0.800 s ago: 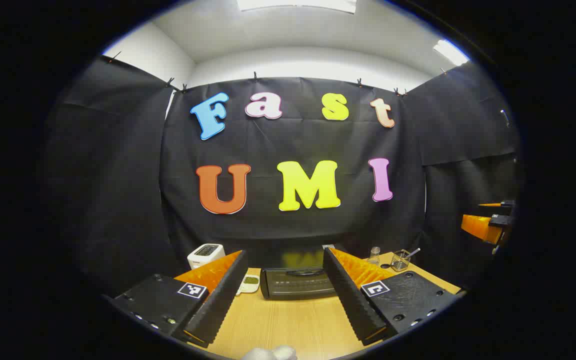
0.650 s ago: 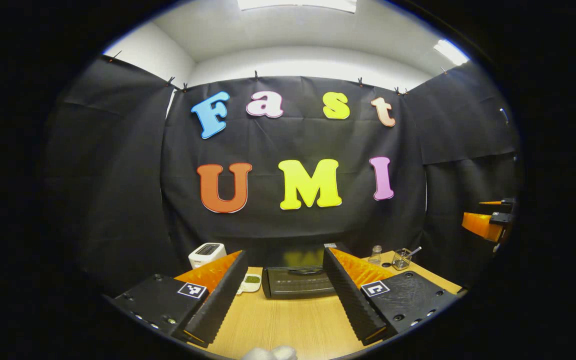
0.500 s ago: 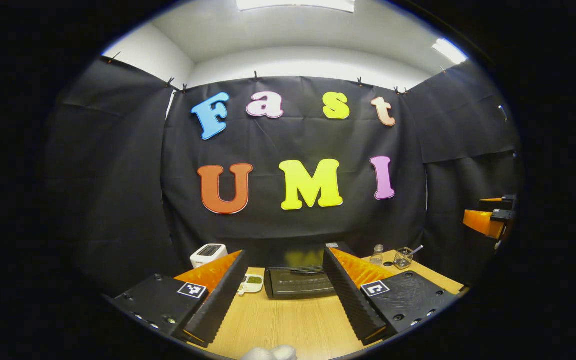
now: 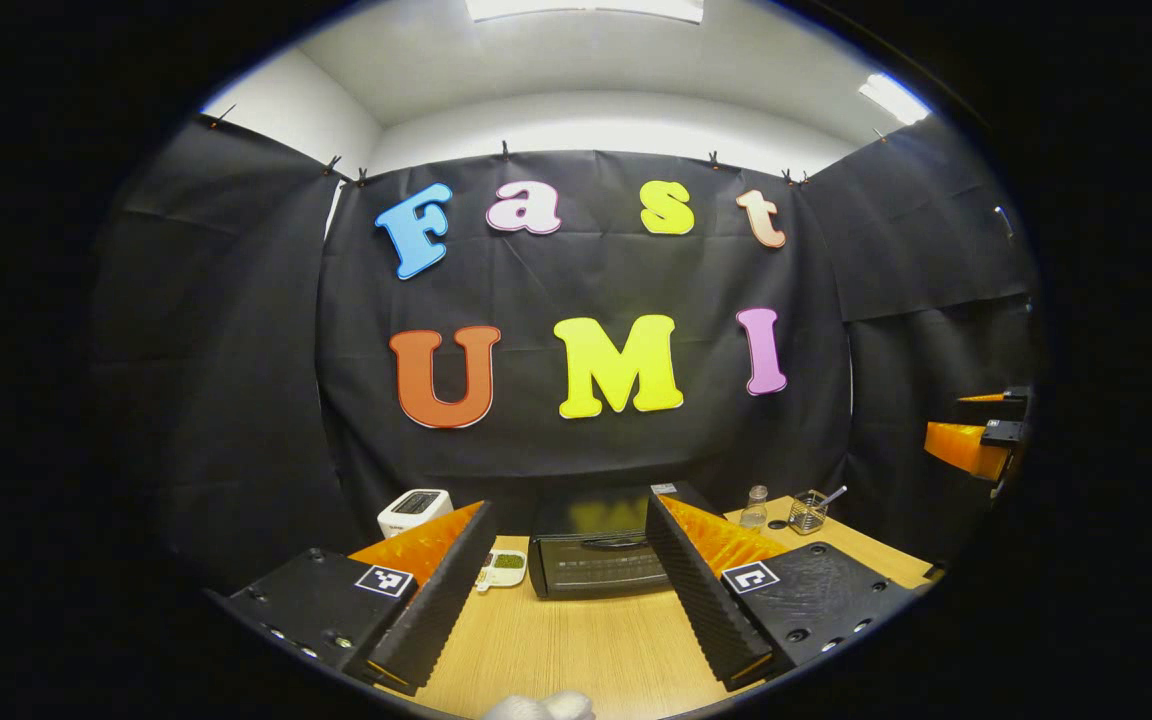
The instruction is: Open the electric oven with the left hand, put the food in, and close the electric oven.
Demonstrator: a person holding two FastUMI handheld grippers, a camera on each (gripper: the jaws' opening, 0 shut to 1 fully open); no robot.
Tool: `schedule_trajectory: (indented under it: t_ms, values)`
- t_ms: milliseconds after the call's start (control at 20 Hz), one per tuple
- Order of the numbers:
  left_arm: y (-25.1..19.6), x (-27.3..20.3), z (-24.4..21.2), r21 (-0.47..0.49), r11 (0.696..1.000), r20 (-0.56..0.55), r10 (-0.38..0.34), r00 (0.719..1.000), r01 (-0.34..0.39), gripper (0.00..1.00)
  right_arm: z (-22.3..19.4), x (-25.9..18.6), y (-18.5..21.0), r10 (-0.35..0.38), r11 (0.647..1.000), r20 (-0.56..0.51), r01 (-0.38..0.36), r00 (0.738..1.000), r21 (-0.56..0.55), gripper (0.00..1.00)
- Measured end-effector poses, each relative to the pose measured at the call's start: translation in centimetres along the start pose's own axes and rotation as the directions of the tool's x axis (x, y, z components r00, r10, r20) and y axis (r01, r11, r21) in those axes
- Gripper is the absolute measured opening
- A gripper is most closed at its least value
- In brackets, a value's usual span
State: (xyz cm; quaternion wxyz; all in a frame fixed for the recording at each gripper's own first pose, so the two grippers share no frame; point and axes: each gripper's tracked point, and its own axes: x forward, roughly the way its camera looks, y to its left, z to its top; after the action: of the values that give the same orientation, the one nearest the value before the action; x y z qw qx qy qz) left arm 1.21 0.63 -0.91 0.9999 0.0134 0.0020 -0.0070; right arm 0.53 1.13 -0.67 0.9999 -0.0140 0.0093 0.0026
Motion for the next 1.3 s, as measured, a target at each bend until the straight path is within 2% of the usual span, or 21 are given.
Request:
schedule_trajectory:
  t_ms: [300,550,850,1100,1300]
  values:
    - [-1.4,3.3,-1.1,0.008,1.0,-0.008,-0.001,1.0,0.001,0.96,-0.9,1.4,-1.0,0.017,1.0,-0.029,-0.017,0.999,0.014,1.0]
    - [-4.5,8.6,-3.6,-0.02,0.999,-0.02,-0.043,0.999,0.043,0.96,-1.1,2.5,-2.6,0.016,1.0,-0.037,-0.015,0.999,0.009,1.0]
    - [-7.4,16.8,-8.3,-0.077,0.995,-0.077,-0.072,0.994,0.066,0.96,-1.9,3.7,-5.6,-0.023,0.999,-0.08,0.021,0.997,-0.025,0.99]
    - [-8.8,22.8,-12.8,-0.071,0.996,-0.141,-0.068,0.988,0.058,0.97,-2.6,4.4,-8.0,-0.071,0.997,-0.121,0.067,0.99,-0.036,1.0]
    - [-9.3,25.8,-16.5,-0.055,0.997,-0.214,-0.065,0.975,0.054,0.97,-3.4,4.8,-9.4,-0.105,0.994,-0.154,0.1,0.983,-0.036,1.0]
